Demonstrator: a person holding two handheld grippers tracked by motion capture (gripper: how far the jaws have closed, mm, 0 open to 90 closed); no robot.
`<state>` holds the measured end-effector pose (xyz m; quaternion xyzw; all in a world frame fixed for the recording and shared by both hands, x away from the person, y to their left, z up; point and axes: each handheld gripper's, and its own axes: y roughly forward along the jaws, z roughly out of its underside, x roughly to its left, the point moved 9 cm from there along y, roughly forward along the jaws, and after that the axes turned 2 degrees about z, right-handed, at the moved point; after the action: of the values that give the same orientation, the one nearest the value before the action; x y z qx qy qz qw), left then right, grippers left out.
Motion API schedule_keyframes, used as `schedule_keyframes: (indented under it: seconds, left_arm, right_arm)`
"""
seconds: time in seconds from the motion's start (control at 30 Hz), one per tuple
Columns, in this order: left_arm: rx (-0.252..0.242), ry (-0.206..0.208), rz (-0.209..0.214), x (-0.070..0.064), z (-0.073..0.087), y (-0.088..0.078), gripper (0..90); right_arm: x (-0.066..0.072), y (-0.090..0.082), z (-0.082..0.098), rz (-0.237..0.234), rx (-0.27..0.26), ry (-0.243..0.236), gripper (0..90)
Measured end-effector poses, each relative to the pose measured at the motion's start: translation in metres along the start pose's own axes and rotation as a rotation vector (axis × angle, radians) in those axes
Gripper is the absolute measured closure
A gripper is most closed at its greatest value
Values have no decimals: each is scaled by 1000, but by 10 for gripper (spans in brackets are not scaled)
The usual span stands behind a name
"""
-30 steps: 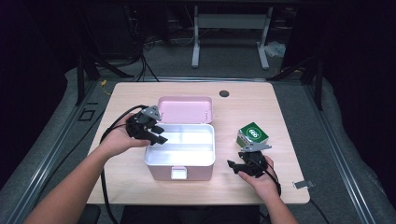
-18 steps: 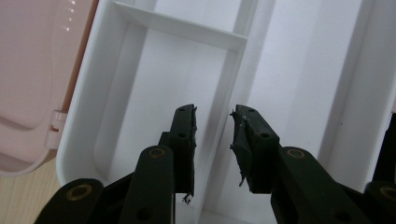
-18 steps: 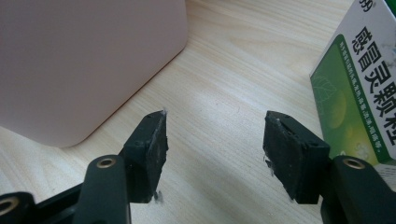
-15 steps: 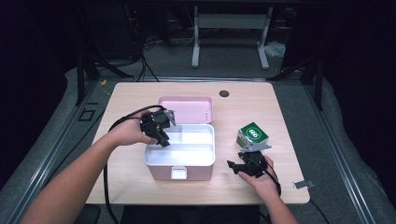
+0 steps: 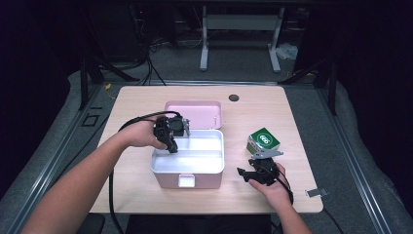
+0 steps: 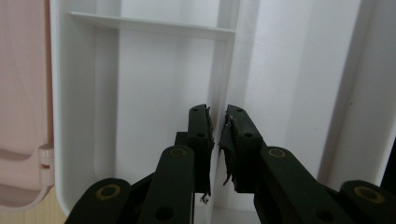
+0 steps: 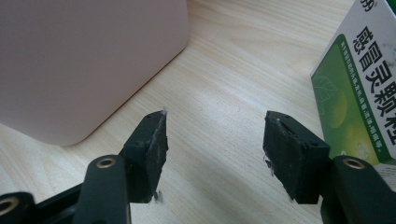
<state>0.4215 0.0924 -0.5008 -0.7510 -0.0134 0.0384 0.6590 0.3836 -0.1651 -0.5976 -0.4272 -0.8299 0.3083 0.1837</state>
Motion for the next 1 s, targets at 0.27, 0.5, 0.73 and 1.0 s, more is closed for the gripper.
schedule_keyframes:
  seconds: [0.27, 0.5, 0.73, 1.0]
  left_arm:
    - [20, 1, 23, -1, -4, 6, 848]
    - [23, 10, 31, -2, -14, 11, 855]
    - [41, 38, 19, -4, -19, 11, 879]
    - [63, 60, 9, -4, -20, 9, 888]
  right_arm:
    - [0, 1, 0, 0, 4, -11, 395]
    - [1, 1, 0, -7, 3, -13, 395]
    - [0, 1, 1, -3, 6, -14, 396]
    - [1, 1, 1, -4, 10, -18, 397]
